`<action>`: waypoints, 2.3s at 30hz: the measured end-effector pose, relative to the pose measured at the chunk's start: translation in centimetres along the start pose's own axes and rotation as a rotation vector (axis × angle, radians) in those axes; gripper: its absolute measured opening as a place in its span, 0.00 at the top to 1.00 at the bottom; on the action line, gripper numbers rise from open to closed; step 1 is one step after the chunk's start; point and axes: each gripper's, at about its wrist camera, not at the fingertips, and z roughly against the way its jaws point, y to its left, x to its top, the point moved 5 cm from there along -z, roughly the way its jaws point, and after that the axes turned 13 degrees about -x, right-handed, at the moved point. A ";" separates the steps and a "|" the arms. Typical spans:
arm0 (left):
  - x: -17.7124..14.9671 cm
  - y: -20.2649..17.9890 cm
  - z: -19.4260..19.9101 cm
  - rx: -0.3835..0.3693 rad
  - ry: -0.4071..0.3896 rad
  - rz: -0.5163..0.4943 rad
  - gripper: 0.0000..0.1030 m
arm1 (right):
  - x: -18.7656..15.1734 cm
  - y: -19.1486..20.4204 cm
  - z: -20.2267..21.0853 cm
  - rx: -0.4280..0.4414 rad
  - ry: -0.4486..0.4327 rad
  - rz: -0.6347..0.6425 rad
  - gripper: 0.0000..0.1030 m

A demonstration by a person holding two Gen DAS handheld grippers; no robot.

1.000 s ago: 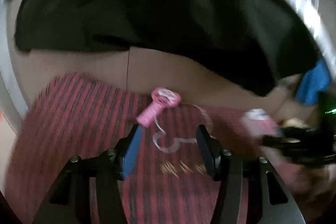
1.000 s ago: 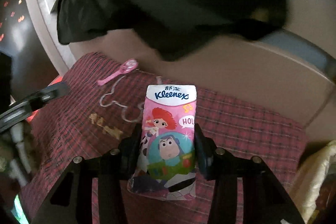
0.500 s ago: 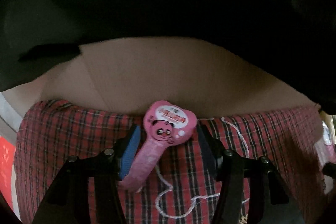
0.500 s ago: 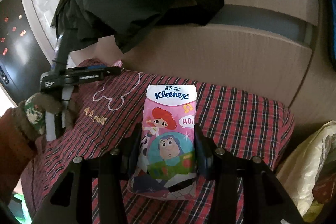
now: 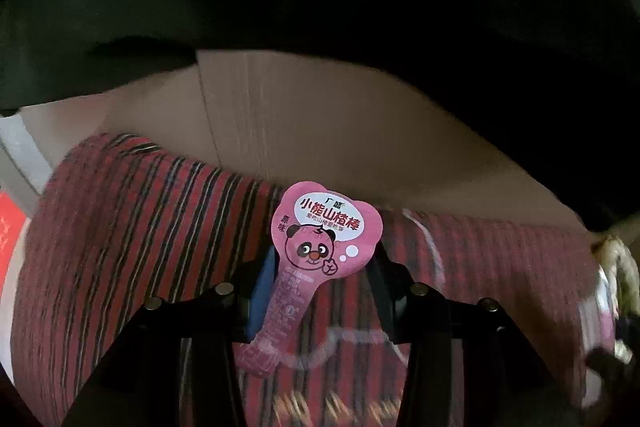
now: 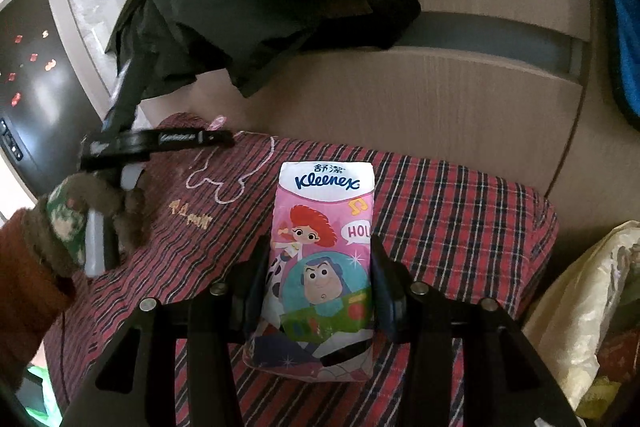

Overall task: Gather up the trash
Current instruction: 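Grasp the pink panda candy-stick wrapper with the left gripper, then carry the candy wrapper in the left gripper to the bin while the right gripper carries the tissue pack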

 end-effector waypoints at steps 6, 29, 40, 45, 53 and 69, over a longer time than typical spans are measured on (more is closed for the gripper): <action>-5.2 -5.5 6.8 0.025 -0.101 0.001 0.56 | 0.2 0.3 3.1 0.007 -0.049 0.005 0.59; -13.1 -24.6 22.7 0.000 -0.413 -0.044 0.56 | -2.2 -4.5 20.7 -0.084 -0.327 0.086 0.59; -13.4 -33.7 22.8 -0.057 -0.457 -0.153 0.56 | -3.7 -11.6 26.1 -0.180 -0.412 0.038 0.59; -12.8 -36.5 21.2 -0.090 -0.441 -0.170 0.56 | -3.9 -15.0 27.0 -0.225 -0.429 0.003 0.59; -12.1 -40.5 17.6 -0.144 -0.416 -0.212 0.56 | -4.3 -19.5 27.3 -0.302 -0.436 -0.038 0.59; -12.0 -41.1 8.0 -0.182 -0.316 -0.196 0.56 | -5.3 -24.3 22.2 -0.330 -0.352 -0.099 0.58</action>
